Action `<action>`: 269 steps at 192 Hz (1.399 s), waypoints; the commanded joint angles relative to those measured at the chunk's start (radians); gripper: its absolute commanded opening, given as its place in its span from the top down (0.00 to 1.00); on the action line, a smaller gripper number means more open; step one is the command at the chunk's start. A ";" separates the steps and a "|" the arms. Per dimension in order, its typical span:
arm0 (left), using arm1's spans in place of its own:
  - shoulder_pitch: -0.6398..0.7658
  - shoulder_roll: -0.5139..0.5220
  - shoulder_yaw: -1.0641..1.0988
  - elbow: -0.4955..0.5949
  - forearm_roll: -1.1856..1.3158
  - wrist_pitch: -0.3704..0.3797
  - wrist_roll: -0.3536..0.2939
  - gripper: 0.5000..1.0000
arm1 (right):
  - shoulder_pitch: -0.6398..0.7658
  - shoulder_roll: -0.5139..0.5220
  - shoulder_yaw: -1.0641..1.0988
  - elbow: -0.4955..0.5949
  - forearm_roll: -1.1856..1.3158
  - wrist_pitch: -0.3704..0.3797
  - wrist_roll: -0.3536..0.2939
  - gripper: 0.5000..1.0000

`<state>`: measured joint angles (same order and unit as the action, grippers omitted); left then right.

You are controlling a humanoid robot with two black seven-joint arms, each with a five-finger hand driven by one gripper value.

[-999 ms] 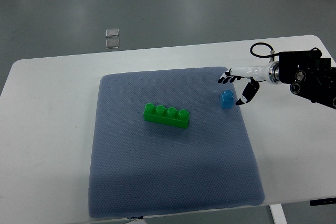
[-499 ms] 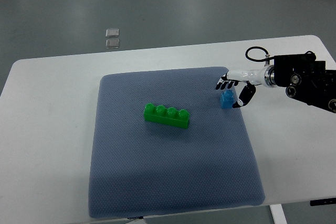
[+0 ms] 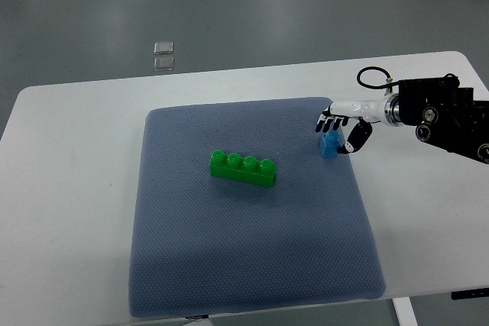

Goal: Stack blue block on green block with right hand
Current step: 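Close the right hand fingers around the blue block and lift, then carry the blue block with the right hand over the green block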

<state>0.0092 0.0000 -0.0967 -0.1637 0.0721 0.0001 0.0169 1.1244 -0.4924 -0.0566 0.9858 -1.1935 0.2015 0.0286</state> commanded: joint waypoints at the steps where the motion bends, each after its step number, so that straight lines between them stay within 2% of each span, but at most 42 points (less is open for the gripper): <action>1: 0.000 0.000 0.000 0.001 0.000 0.000 0.000 0.00 | 0.000 0.000 -0.002 0.000 -0.003 -0.004 0.001 0.54; 83: 0.000 0.000 0.000 0.001 0.000 0.000 0.000 0.00 | -0.003 0.000 -0.003 0.001 -0.031 -0.004 0.005 0.62; 169: 0.000 0.000 0.000 0.001 0.000 0.000 0.000 0.00 | -0.003 0.000 -0.008 -0.001 -0.044 -0.004 0.011 0.77; 210: 0.000 0.000 0.000 0.000 0.000 0.000 0.000 0.00 | 0.005 0.000 -0.008 0.001 -0.044 -0.005 0.027 1.00; 241: 0.000 0.000 0.000 0.000 0.000 0.000 0.000 0.00 | 0.046 -0.012 0.008 0.013 -0.041 -0.005 0.048 1.00; 269: 0.000 0.000 0.000 0.001 0.000 0.000 0.000 0.00 | 0.110 -0.021 0.009 0.050 -0.043 -0.008 0.106 1.00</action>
<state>0.0090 0.0000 -0.0967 -0.1635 0.0721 0.0003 0.0167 1.1933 -0.5084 -0.0499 1.0114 -1.2356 0.1963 0.0981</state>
